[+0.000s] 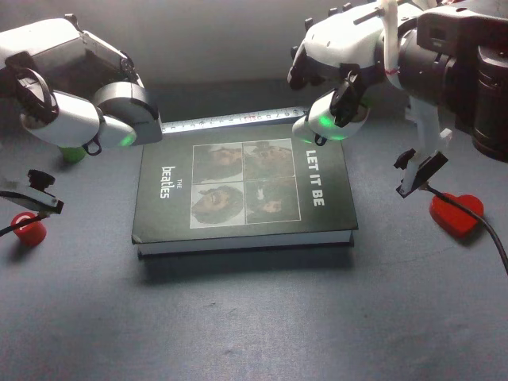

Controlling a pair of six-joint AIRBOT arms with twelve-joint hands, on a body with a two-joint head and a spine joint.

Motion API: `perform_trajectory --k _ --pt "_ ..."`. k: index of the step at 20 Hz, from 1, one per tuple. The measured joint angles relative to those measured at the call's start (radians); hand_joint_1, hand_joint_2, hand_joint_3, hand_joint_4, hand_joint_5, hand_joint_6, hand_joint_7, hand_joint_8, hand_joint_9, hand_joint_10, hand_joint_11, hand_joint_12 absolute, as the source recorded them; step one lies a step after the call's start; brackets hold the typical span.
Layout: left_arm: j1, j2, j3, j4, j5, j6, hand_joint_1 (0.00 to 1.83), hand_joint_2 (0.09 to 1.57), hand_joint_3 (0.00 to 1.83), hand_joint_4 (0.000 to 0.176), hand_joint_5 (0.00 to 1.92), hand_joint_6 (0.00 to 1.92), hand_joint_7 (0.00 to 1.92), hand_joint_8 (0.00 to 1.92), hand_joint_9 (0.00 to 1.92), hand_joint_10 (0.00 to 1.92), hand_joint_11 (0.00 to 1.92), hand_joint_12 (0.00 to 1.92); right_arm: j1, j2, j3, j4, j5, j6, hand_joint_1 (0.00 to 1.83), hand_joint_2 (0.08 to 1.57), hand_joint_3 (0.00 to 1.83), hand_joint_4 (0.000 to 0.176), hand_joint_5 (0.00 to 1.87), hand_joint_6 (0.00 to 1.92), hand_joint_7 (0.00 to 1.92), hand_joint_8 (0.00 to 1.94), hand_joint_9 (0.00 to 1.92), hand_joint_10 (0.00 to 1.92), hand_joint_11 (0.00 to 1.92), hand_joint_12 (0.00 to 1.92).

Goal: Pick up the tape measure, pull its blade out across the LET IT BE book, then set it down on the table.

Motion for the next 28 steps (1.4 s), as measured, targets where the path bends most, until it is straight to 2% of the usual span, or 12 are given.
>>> perform_trajectory --k 3,4,5,6,7,9,10,11,12,14,23,28 --pt "0.000 0.000 0.000 0.000 0.000 0.000 1.36 1.15 0.00 0.000 0.83 0.99 0.93 1.08 0.88 1.42 0.74 1.41 0.000 0.000 0.000 0.000 0.001 -0.001 0.91 1.20 0.00 0.000 0.77 0.02 0.88 0.03 0.80 0.07 0.38 1.09" --pt "0.000 0.000 0.000 0.000 0.000 0.000 1.36 1.15 0.00 0.000 0.84 0.99 0.93 1.07 0.88 1.42 0.74 1.41 0.000 0.000 0.000 0.000 0.000 -0.001 1.13 1.17 0.00 0.000 0.79 0.98 0.95 0.83 0.95 0.12 0.54 1.14" --pt "0.000 0.000 0.000 0.000 0.000 0.000 1.36 1.15 0.00 0.000 0.84 1.00 0.93 1.07 0.88 1.42 0.74 1.41 0.000 0.000 0.000 0.000 0.000 -0.001 1.17 1.17 0.00 0.007 0.81 1.19 0.93 1.02 1.04 0.18 0.64 1.23" --pt "0.000 0.000 0.000 0.000 0.000 0.000 1.36 1.15 0.00 0.000 0.83 1.00 0.93 1.07 0.88 1.42 0.74 1.41 0.000 0.000 0.000 0.000 0.000 -0.001 1.32 1.15 0.00 0.000 0.86 1.14 1.00 0.92 0.84 1.13 0.70 1.29" --pt "0.000 0.000 0.000 -0.001 0.003 -0.002 1.36 1.15 0.00 0.000 0.83 1.00 0.94 1.07 0.88 1.42 0.74 1.41 0.000 0.000 0.000 0.000 0.000 0.000 1.35 1.15 0.00 0.000 0.86 1.11 1.00 0.93 0.79 1.34 0.71 1.34" --pt "0.000 0.000 0.000 0.000 0.010 -0.004 1.37 1.15 0.00 0.000 0.80 1.02 0.94 1.08 0.88 1.42 0.74 1.42 0.000 -0.002 0.000 0.000 -0.001 -0.001 1.36 1.16 0.00 0.000 0.83 1.12 0.99 0.97 0.78 1.42 0.68 1.37" --pt "0.000 0.000 0.000 0.000 0.010 -0.004 1.36 1.16 0.00 0.000 0.80 1.03 0.93 1.09 0.87 1.43 0.74 1.42 0.000 -0.002 0.000 0.000 -0.002 0.000 1.36 1.16 0.00 0.000 0.81 1.14 0.98 0.99 0.76 1.44 0.66 1.39" --pt "0.000 0.000 0.000 0.000 0.010 -0.003 1.36 1.16 0.00 0.000 0.80 1.04 0.92 1.09 0.87 1.43 0.74 1.42 0.000 -0.002 0.000 0.000 -0.002 0.000 1.23 1.17 0.00 0.000 0.81 1.17 0.97 1.08 0.76 1.11 0.64 1.39" --pt "0.000 0.000 0.000 0.000 0.010 -0.003 1.36 1.16 0.00 0.000 0.81 1.03 0.92 1.09 0.87 1.43 0.74 1.42 0.000 -0.002 0.000 0.000 -0.002 -0.001 1.21 1.17 0.00 0.000 0.81 1.17 0.97 1.09 0.80 0.95 0.66 1.39" --pt "0.000 0.000 0.000 0.000 0.010 -0.003 1.36 1.16 0.00 0.000 0.82 1.03 0.92 1.10 0.86 1.43 0.74 1.42 0.000 -0.002 0.000 0.000 -0.002 -0.003 1.20 1.17 0.00 0.000 0.80 1.18 0.97 1.10 0.84 0.86 0.68 1.37" --pt "0.000 -0.002 0.000 -0.005 0.021 -0.011 1.36 1.15 0.00 0.000 0.84 1.00 0.91 1.10 0.86 1.44 0.73 1.42 -0.005 0.049 -0.003 0.000 -0.056 -0.050 1.20 1.17 0.00 0.000 0.81 1.17 0.96 1.13 0.83 0.86 0.66 1.38" --pt "0.000 -0.002 0.000 -0.005 0.021 -0.013 1.36 1.15 0.00 0.000 0.81 1.03 0.93 1.07 0.88 1.42 0.74 1.42 -0.001 0.130 -0.059 0.003 -0.066 -0.094 1.19 1.17 0.00 0.000 0.82 1.18 0.94 1.12 0.83 0.86 0.67 1.38"
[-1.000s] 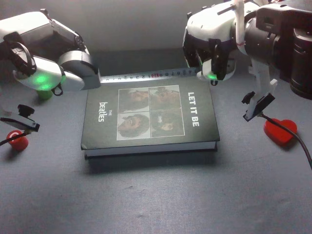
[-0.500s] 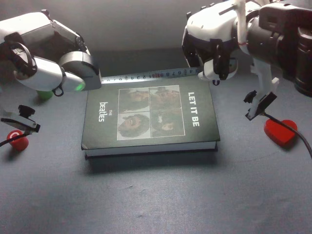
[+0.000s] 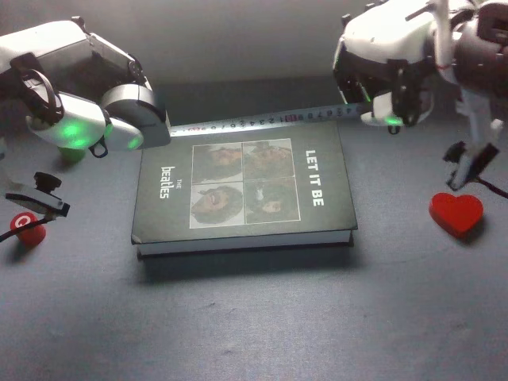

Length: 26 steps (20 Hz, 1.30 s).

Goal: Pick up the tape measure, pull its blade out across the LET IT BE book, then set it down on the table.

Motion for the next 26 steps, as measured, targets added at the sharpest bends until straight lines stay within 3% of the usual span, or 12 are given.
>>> perform_trajectory --k 9,25,26 --pt "0.000 0.000 0.000 -0.003 -0.002 -0.001 1.37 1.15 0.00 0.000 0.80 1.03 0.95 1.05 0.90 1.40 0.76 1.41 0.021 0.069 -0.021 -0.003 -0.038 -0.045 1.20 1.17 0.00 0.000 0.80 1.18 0.95 1.12 0.83 0.87 0.66 1.36" --pt "0.000 0.000 0.000 -0.003 0.000 -0.001 1.36 1.15 0.00 0.000 0.78 1.09 0.94 1.05 0.90 1.39 0.75 1.39 -0.023 0.139 -0.017 -0.010 -0.076 -0.056 1.20 1.17 0.00 0.000 0.80 1.19 0.98 1.08 0.86 0.86 0.70 1.35" --pt "0.000 0.000 0.000 -0.003 0.000 -0.001 1.36 1.15 0.00 0.000 0.80 1.09 0.93 1.05 0.89 1.39 0.75 1.39 -0.023 0.142 -0.016 -0.010 -0.078 -0.056 1.33 1.16 0.00 0.000 0.79 1.16 0.97 1.00 0.81 1.31 0.70 1.35"
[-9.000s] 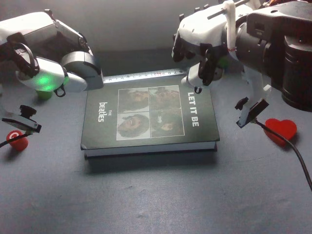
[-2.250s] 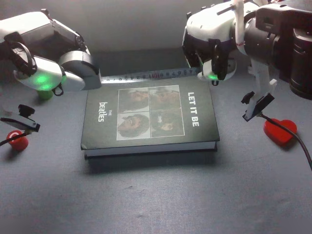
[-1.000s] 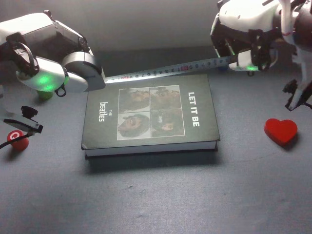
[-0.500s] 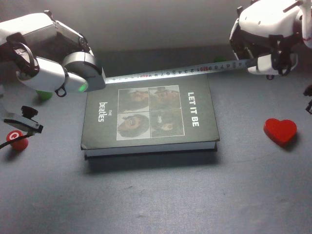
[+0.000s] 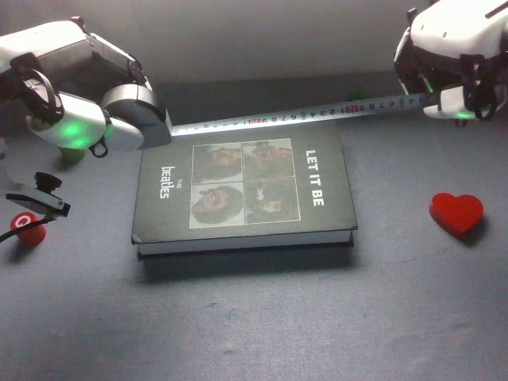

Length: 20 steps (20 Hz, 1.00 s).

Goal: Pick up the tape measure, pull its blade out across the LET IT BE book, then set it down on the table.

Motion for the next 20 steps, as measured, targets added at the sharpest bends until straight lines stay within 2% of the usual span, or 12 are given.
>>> perform_trajectory --k 1,2,3,4,15,20 --pt "0.000 0.000 0.000 0.000 0.000 0.000 1.36 1.15 0.00 0.000 0.79 1.09 0.93 1.05 0.89 1.39 0.76 1.39 0.000 0.003 0.000 0.000 -0.001 0.000 1.35 1.17 0.00 0.000 0.78 1.17 0.97 1.00 0.80 1.41 0.69 1.36" --pt "0.000 0.000 0.000 0.000 0.000 0.000 1.36 1.15 0.00 0.000 0.80 1.07 0.93 1.07 0.89 1.40 0.76 1.39 0.000 0.006 0.001 0.001 -0.002 0.000 1.23 1.17 0.00 0.000 0.79 1.20 0.97 1.08 0.80 1.09 0.69 1.36" --pt "0.000 0.000 0.000 0.000 0.000 0.000 1.36 1.15 0.00 0.000 0.80 1.05 0.93 1.07 0.89 1.40 0.76 1.39 0.000 0.008 0.003 0.000 -0.003 0.000 1.33 1.17 0.00 0.000 0.78 1.17 0.97 1.01 0.79 1.36 0.69 1.37" --pt "0.000 0.000 0.000 0.000 0.000 0.000 1.36 1.15 0.00 0.000 0.80 1.05 0.93 1.07 0.89 1.40 0.76 1.40 0.000 0.010 0.003 0.000 -0.005 -0.001 1.35 1.17 0.00 0.000 0.77 1.17 0.97 1.00 0.79 1.42 0.70 1.37" --pt "0.000 0.000 0.000 0.000 -0.001 0.000 1.36 1.15 0.00 0.000 0.80 1.07 0.93 1.06 0.90 1.40 0.76 1.39 -0.007 0.032 0.029 0.010 -0.019 -0.006 1.35 1.18 0.00 0.000 0.74 1.21 0.91 1.06 0.79 1.46 0.68 1.38" --pt "0.000 0.000 0.000 0.000 -0.001 0.000 1.36 1.14 0.00 0.000 0.85 0.98 0.94 1.06 0.90 1.40 0.76 1.38 -0.007 0.035 0.033 0.012 -0.020 -0.008 1.35 1.18 0.00 0.000 0.75 1.21 0.92 1.04 0.79 1.46 0.69 1.39"
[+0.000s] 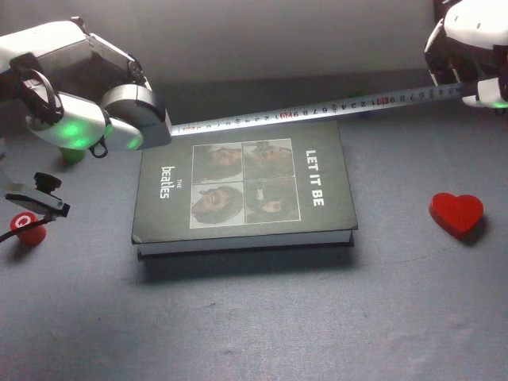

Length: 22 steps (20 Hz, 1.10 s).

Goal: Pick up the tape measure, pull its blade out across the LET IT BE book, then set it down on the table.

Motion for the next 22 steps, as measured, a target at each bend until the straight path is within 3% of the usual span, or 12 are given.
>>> perform_trajectory --k 1,3,4,5,6,7,8,9,11,14,20,22 --pt "0.000 0.000 0.000 0.000 0.000 0.000 1.37 1.14 0.00 0.000 0.84 0.99 0.95 1.05 0.90 1.39 0.77 1.38 0.000 0.000 0.000 -0.001 0.000 -0.001 1.22 1.18 0.00 0.000 0.77 1.24 0.93 1.12 0.77 1.13 0.69 1.39" --pt "0.000 0.000 0.000 0.000 -0.001 0.000 1.37 1.15 0.00 0.000 0.79 1.04 0.95 1.05 0.89 1.40 0.74 1.39 0.001 0.000 0.000 0.000 0.000 -0.003 1.18 1.19 0.00 0.000 0.76 1.28 0.91 1.14 0.78 0.82 0.62 1.32" --pt "0.000 0.000 0.000 0.000 0.000 0.000 1.37 1.15 0.00 0.000 0.79 1.04 0.95 1.05 0.89 1.40 0.73 1.39 0.001 0.000 0.000 0.007 0.000 -0.008 1.01 1.17 0.00 0.000 0.68 0.63 0.77 0.61 0.68 0.65 0.52 1.26" --pt "0.000 0.000 0.000 0.000 0.000 0.000 1.37 1.15 0.00 0.000 0.79 1.04 0.95 1.05 0.89 1.41 0.74 1.40 0.001 0.000 -0.001 0.014 0.001 -0.018 0.86 1.14 0.00 0.000 0.58 0.23 0.67 0.24 0.58 0.38 0.37 1.16" --pt "0.000 0.000 0.000 0.001 -0.002 0.001 1.37 1.15 0.00 0.000 0.79 1.04 0.95 1.05 0.89 1.41 0.75 1.40 0.001 0.000 -0.002 0.020 0.006 -0.026 0.73 1.10 0.00 0.000 0.49 0.06 0.56 0.06 0.49 0.17 0.23 1.07" --pt "0.000 0.001 0.000 0.001 -0.007 0.003 1.37 1.15 0.00 0.000 0.79 1.04 0.95 1.06 0.89 1.41 0.75 1.40 0.001 0.000 -0.003 0.026 0.011 -0.034 0.62 1.08 0.00 0.000 0.38 0.01 0.39 0.01 0.36 0.05 0.07 1.02" --pt "0.000 0.006 0.000 0.007 -0.010 0.008 1.36 1.15 0.00 0.000 0.79 1.05 0.94 1.06 0.88 1.42 0.74 1.40 0.001 0.001 -0.004 0.033 0.023 -0.047 0.49 1.06 0.00 0.000 0.22 0.00 0.18 0.00 0.19 0.01 0.01 0.79" --pt "0.000 0.006 0.000 0.007 -0.014 0.008 1.36 1.15 0.00 0.000 0.80 1.05 0.93 1.07 0.88 1.42 0.75 1.40 0.000 0.002 -0.004 0.040 0.030 -0.056 0.33 1.06 0.00 0.000 0.07 0.00 0.04 0.00 0.04 0.00 0.00 0.44" --pt "0.000 0.008 0.001 0.007 -0.023 0.008 1.36 1.15 0.00 0.000 0.80 1.04 0.92 1.08 0.88 1.42 0.76 1.40 -0.006 0.002 -0.005 0.088 0.042 -0.090 0.20 1.03 0.00 0.024 0.00 0.00 0.00 0.00 0.00 0.00 0.00 0.06" --pt "0.014 0.012 0.001 0.008 -0.022 -0.004 1.36 1.15 0.00 0.000 0.81 1.02 0.93 1.07 0.89 1.41 0.76 1.40 -0.018 0.006 -0.037 0.093 0.045 -0.093 0.09 1.00 0.00 0.028 0.00 0.00 0.00 0.00 0.00 0.00 0.00 0.00" --pt "0.063 0.040 0.007 0.008 -0.007 -0.060 1.36 1.14 0.00 0.000 0.81 1.05 0.95 1.03 0.90 1.38 0.76 1.39 -0.016 0.029 -0.150 0.060 0.054 -0.090 0.07 0.98 0.00 0.027 0.00 0.00 0.00 0.00 0.00 0.00 0.03 0.01" --pt "0.070 0.040 0.027 0.014 0.025 -0.061 1.36 1.15 0.00 0.000 0.77 1.10 0.95 1.04 0.89 1.40 0.76 1.38 -0.016 0.031 -0.195 -0.011 0.072 -0.032 0.06 0.99 0.00 0.027 0.00 0.00 0.00 0.00 0.00 0.00 0.02 0.01"
